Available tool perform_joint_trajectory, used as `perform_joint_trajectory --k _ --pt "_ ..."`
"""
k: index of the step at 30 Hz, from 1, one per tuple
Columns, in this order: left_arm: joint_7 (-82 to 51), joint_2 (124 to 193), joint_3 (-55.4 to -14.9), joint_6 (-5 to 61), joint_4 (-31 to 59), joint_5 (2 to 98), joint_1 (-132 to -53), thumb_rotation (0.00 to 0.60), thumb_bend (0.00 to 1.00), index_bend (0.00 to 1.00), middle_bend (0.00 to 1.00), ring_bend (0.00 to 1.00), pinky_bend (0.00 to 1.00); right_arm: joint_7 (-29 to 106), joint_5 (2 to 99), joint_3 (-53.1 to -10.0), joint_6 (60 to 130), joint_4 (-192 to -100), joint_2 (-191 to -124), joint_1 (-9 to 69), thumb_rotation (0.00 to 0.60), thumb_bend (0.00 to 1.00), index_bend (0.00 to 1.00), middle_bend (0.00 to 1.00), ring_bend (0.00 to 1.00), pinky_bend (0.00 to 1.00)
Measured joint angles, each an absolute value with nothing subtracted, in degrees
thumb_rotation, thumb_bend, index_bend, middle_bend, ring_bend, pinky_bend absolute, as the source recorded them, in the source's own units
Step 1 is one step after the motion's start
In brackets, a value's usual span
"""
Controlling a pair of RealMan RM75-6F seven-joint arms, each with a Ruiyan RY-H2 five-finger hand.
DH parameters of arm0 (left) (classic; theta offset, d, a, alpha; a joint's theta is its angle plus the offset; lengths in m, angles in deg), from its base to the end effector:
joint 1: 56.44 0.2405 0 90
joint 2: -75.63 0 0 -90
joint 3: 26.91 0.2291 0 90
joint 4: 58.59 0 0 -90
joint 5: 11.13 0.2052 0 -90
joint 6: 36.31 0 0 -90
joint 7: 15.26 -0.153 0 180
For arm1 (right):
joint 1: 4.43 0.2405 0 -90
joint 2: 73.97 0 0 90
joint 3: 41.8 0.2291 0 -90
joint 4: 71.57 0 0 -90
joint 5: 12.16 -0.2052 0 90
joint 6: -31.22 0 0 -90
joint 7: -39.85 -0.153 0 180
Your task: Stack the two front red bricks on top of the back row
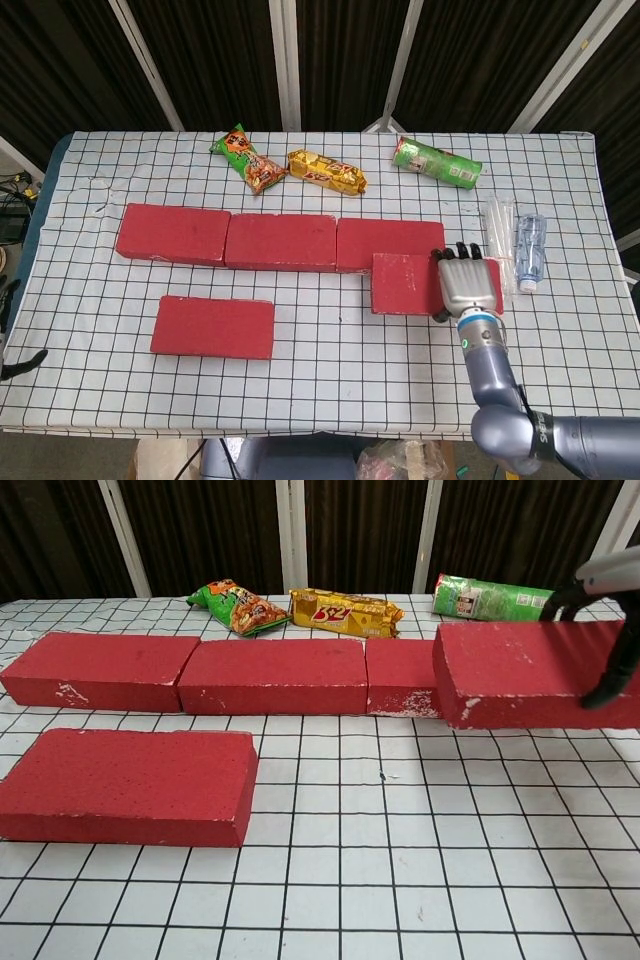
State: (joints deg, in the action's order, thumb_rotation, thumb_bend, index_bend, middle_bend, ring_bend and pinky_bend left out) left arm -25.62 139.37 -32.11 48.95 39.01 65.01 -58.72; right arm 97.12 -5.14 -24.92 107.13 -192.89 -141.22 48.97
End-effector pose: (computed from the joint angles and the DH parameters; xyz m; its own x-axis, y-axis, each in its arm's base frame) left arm -0.2965 0.1794 0.1600 0.4646 0.0131 0.8854 0.8681 0.1905 -0.4583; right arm -0.1072 -0.3116 0.0835 0.5424 -0.4244 0.7251 -0.7939 0.0233 0.6075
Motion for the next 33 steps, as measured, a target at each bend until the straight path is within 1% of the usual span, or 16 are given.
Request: perform_joint_trajectory --k 4,8,15,20,25,30,33 --pt "-26.1 139.6 -32.0 49.6 39.2 65.5 -58.7 0.600 0.00 0.06 0.00 0.00 0.00 100.4 -14.1 -20.5 105.1 -189.8 -141.5 55.1 0.600 0.13 0.26 0.24 0.06 0.00" --pt "-26.2 139.7 -32.1 50.0 39.2 65.6 -58.6 0.600 0.00 0.06 0.00 0.00 0.00 103.7 -23.6 -16.6 102.1 -184.0 -143.0 61.6 0.600 0.13 0.26 0.24 0.06 0.00" --pt "-26.8 140.1 -32.6 49.1 38.8 64.0 -59.1 0.600 0.00 0.06 0.00 0.00 0.00 108.5 -34.7 -13.0 97.3 -170.2 -149.2 70.6 0.600 0.13 0.26 0.24 0.06 0.00" --pt "-27.8 140.4 -32.7 48.5 38.8 63.4 -59.4 0.600 0.00 0.06 0.00 0.00 0.00 110.8 -38.4 -11.7 94.3 -160.6 -155.3 75.0 0.600 0.13 0.26 0.24 0.06 0.00" --pt "-26.9 140.0 -32.4 48.6 39.0 64.0 -59.3 0.600 0.00 0.06 0.00 0.00 0.00 112.4 -40.1 -11.1 92.2 -153.0 -161.0 78.1 0.600 0.13 0.26 0.24 0.06 0.00" --pt "-26.4 139.9 -32.9 48.9 38.7 62.9 -59.2 0.600 0.00 0.06 0.00 0.00 0.00 114.0 -40.0 -11.2 91.3 -146.8 -165.8 80.4 0.600 0.13 0.26 0.24 0.06 0.00" --pt "-26.3 139.8 -33.3 48.8 38.6 62.1 -59.2 0.600 0.00 0.06 0.00 0.00 0.00 114.8 -37.8 -11.9 92.0 -143.7 -168.0 81.5 0.600 0.13 0.26 0.24 0.06 0.00"
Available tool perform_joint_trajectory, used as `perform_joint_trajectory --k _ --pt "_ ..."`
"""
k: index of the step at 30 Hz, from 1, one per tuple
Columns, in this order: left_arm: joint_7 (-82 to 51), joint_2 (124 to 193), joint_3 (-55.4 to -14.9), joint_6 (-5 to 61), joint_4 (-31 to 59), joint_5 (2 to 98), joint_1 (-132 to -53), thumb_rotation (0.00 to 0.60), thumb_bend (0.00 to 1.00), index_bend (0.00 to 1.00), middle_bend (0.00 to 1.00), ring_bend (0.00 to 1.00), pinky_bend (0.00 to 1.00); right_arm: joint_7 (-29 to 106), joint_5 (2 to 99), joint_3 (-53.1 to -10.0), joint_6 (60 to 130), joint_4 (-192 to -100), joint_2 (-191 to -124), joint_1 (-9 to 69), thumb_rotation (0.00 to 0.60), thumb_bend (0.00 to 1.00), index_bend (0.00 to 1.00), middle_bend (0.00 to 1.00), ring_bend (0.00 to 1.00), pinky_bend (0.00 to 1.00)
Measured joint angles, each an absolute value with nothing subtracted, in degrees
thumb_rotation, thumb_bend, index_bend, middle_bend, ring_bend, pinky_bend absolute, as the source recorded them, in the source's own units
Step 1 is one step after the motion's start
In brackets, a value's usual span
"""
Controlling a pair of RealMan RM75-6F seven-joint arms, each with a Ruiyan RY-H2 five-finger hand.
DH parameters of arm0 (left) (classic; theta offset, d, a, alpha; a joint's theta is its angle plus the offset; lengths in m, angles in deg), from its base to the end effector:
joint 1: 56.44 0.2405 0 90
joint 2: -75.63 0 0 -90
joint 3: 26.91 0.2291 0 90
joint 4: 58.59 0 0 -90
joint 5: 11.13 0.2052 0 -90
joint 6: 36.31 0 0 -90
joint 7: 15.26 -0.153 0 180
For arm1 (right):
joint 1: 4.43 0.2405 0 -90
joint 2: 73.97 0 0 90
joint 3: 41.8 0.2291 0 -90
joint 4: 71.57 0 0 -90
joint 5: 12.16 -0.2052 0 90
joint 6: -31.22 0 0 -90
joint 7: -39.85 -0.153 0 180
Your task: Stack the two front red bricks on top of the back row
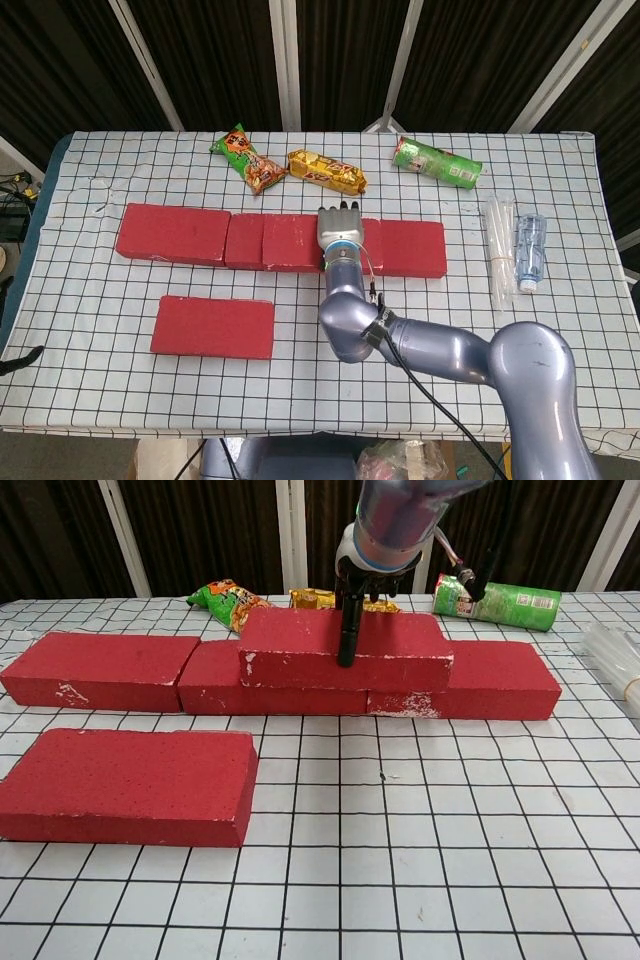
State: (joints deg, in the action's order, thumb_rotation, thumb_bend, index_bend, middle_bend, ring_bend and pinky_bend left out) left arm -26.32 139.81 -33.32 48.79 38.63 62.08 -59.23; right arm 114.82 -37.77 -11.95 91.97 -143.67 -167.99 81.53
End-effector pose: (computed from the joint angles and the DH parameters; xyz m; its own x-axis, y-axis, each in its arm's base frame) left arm -0.3012 0.1847 0.1634 0.4675 0.0015 0.8840 0.8596 0.2325 -0.4550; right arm 0.0349 -0.4162 -0.0168 0.4838 -0.5223 0.7023 -0.8303 -0.0201 0.5570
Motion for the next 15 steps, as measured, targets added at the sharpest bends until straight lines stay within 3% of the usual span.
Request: perform_joint_trajectory --k 15 --pt "-26.2 139.7 -33.6 49.0 38.7 61.3 -59.2 0.600 0.00 0.06 0.00 0.00 0.00 120.5 -37.6 -7.8 94.9 -139.6 -170.1 82.8 0.600 0.13 0.26 0.24 0.06 0.00"
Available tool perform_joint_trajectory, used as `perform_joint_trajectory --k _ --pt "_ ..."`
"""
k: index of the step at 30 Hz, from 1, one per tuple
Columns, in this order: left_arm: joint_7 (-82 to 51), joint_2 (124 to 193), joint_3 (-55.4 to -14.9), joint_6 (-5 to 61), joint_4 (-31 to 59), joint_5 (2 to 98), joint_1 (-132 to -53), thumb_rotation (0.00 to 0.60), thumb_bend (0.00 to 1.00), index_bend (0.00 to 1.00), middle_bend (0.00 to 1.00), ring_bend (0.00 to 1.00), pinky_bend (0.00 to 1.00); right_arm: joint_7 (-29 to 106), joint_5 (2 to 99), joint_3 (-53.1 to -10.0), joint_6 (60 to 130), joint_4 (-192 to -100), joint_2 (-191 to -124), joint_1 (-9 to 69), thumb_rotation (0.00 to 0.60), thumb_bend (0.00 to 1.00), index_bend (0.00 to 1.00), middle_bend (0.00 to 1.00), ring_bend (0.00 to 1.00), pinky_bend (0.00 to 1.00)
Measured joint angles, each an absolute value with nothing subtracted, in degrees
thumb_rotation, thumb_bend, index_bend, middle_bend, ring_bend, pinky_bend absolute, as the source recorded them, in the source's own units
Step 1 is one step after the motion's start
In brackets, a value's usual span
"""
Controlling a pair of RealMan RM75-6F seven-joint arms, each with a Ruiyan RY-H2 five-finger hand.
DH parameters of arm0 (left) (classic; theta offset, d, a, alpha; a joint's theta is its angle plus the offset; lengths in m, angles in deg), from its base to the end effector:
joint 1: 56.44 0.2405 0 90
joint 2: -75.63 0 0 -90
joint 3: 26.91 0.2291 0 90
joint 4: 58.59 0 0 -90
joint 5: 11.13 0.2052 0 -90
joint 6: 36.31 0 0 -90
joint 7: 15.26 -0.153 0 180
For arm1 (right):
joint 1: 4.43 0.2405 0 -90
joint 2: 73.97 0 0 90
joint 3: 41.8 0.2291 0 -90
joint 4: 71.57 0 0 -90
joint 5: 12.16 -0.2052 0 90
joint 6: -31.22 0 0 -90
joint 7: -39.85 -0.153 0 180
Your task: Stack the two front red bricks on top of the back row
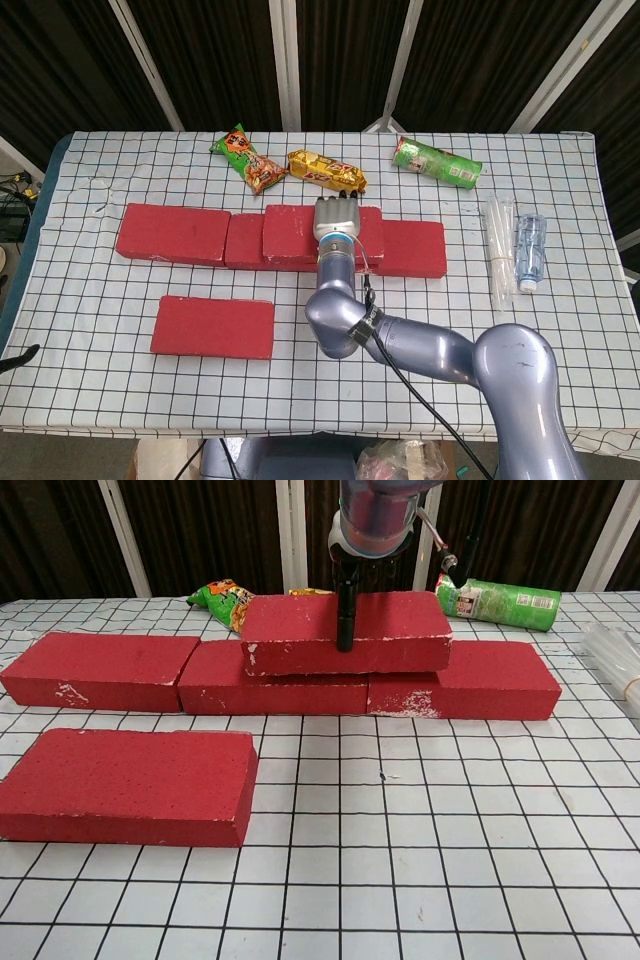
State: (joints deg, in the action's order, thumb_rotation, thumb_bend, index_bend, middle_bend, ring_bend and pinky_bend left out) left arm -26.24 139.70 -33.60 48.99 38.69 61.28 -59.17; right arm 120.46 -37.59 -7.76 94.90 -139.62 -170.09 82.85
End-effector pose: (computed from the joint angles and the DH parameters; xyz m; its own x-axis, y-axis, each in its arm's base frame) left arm -0.3028 0.1848 0.1657 0.4661 -0.0043 0.8847 0.8577 0.2474 -0.4507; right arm 0.0470 -0.4244 -0.0103 0.5112 -0.5009 0.6985 -0.8056 0.0040 0.5924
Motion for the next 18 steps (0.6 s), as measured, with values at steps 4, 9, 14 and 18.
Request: perform_joint_trajectory --k 4,9,14,18 --pt "-26.3 139.7 -33.8 49.2 38.7 60.9 -59.1 0.600 0.00 0.06 0.00 0.00 0.00 121.9 -38.1 -6.2 94.8 -137.9 -169.9 82.5 0.600 0.13 0.26 0.24 0.06 0.00" --pt "-26.7 139.9 -33.9 49.6 38.7 60.8 -59.0 0.600 0.00 0.06 0.00 0.00 0.00 122.6 -37.7 -5.0 94.1 -136.9 -170.0 81.7 0.600 0.13 0.26 0.24 0.06 0.00" --pt "-27.1 140.1 -33.7 49.8 38.8 61.0 -59.0 0.600 0.00 0.06 0.00 0.00 0.00 122.9 -36.3 -5.1 94.1 -136.8 -170.5 81.1 0.600 0.13 0.26 0.24 0.06 0.00" --pt "-27.3 140.1 -33.7 49.7 38.8 60.8 -59.0 0.600 0.00 0.06 0.00 0.00 0.00 123.1 -36.1 -4.7 93.9 -137.0 -170.7 80.4 0.600 0.13 0.26 0.24 0.06 0.00"
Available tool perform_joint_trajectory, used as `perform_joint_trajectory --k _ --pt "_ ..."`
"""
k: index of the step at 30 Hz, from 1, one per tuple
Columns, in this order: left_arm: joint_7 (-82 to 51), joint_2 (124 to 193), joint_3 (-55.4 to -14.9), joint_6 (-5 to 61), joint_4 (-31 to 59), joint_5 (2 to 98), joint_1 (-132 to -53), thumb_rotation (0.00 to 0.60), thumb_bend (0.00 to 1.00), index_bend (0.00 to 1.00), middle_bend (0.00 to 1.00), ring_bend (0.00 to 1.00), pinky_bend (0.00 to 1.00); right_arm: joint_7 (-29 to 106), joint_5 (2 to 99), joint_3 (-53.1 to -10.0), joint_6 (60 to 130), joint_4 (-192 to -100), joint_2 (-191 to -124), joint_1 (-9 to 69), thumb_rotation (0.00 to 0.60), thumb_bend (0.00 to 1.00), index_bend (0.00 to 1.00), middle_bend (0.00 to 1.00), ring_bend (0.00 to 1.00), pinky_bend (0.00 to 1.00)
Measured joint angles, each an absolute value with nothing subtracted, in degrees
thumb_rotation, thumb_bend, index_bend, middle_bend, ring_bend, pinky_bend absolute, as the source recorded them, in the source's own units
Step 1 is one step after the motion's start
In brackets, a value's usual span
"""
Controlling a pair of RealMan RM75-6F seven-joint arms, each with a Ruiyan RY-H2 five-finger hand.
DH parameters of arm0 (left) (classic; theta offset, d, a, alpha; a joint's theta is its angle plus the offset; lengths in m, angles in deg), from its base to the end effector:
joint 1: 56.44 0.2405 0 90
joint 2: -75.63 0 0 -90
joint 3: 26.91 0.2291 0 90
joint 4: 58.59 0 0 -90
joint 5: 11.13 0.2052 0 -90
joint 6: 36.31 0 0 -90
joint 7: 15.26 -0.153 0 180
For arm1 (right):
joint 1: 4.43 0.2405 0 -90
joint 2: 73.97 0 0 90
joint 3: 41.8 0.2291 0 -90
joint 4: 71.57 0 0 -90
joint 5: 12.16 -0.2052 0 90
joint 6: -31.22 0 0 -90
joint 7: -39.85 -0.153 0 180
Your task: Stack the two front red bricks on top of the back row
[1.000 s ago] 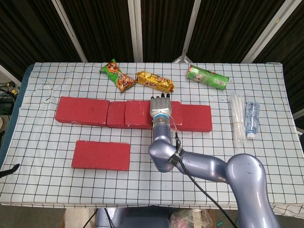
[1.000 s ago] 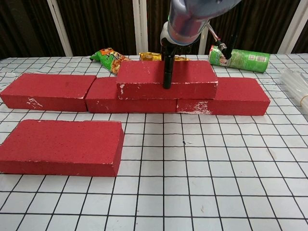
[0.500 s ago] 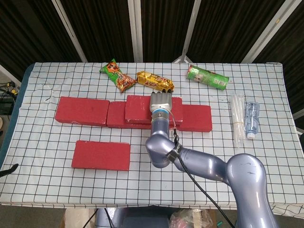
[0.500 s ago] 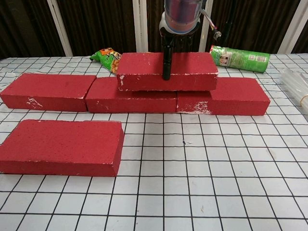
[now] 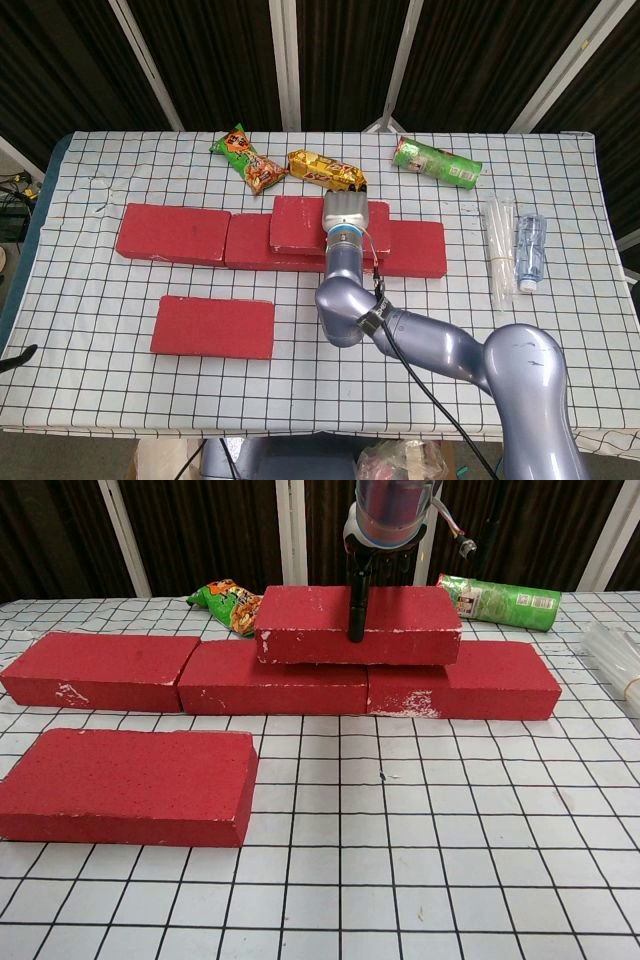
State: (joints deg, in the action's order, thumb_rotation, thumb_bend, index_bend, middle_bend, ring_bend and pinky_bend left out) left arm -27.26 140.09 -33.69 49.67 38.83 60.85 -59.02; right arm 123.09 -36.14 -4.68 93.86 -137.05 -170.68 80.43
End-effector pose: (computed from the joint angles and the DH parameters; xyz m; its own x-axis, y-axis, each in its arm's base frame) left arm -0.3027 0.1839 0.1656 0.4749 -0.0097 0.8800 0.8513 0.2587 -0.4565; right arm 0.0372 -0.4359 -0.0036 0.4922 -0.5012 0.7118 -0.8105 0.0343 0.5847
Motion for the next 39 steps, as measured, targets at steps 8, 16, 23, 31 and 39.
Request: perform_joint_trajectory --k 8,16,23,31,39 --pt "-26.9 139.9 -33.6 49.6 38.8 61.0 -59.0 0.600 0.00 0.06 0.00 0.00 0.00 123.5 -35.7 -3.9 94.4 -137.9 -170.9 79.9 0.600 0.13 0.26 0.24 0.06 0.00" --pt "-26.9 139.9 -33.6 49.6 38.8 61.1 -59.0 0.600 0.00 0.06 0.00 0.00 0.00 123.8 -35.0 -4.2 94.3 -137.3 -171.6 79.3 0.600 0.13 0.26 0.24 0.06 0.00" --pt "-27.5 140.1 -33.5 49.9 38.9 61.2 -59.0 0.600 0.00 0.06 0.00 0.00 0.00 123.9 -34.6 -3.9 93.8 -136.6 -172.0 78.6 0.600 0.13 0.26 0.24 0.06 0.00" --pt "-27.7 140.2 -33.5 50.0 38.9 61.1 -58.9 0.600 0.00 0.06 0.00 0.00 0.00 124.2 -34.4 -3.7 93.8 -136.9 -171.9 77.9 0.600 0.13 0.26 0.24 0.06 0.00" --pt "-27.6 140.2 -33.6 49.8 38.8 60.9 -59.0 0.600 0.00 0.06 0.00 0.00 0.00 124.2 -34.3 -3.3 94.3 -137.7 -171.6 77.4 0.600 0.13 0.26 0.24 0.06 0.00"
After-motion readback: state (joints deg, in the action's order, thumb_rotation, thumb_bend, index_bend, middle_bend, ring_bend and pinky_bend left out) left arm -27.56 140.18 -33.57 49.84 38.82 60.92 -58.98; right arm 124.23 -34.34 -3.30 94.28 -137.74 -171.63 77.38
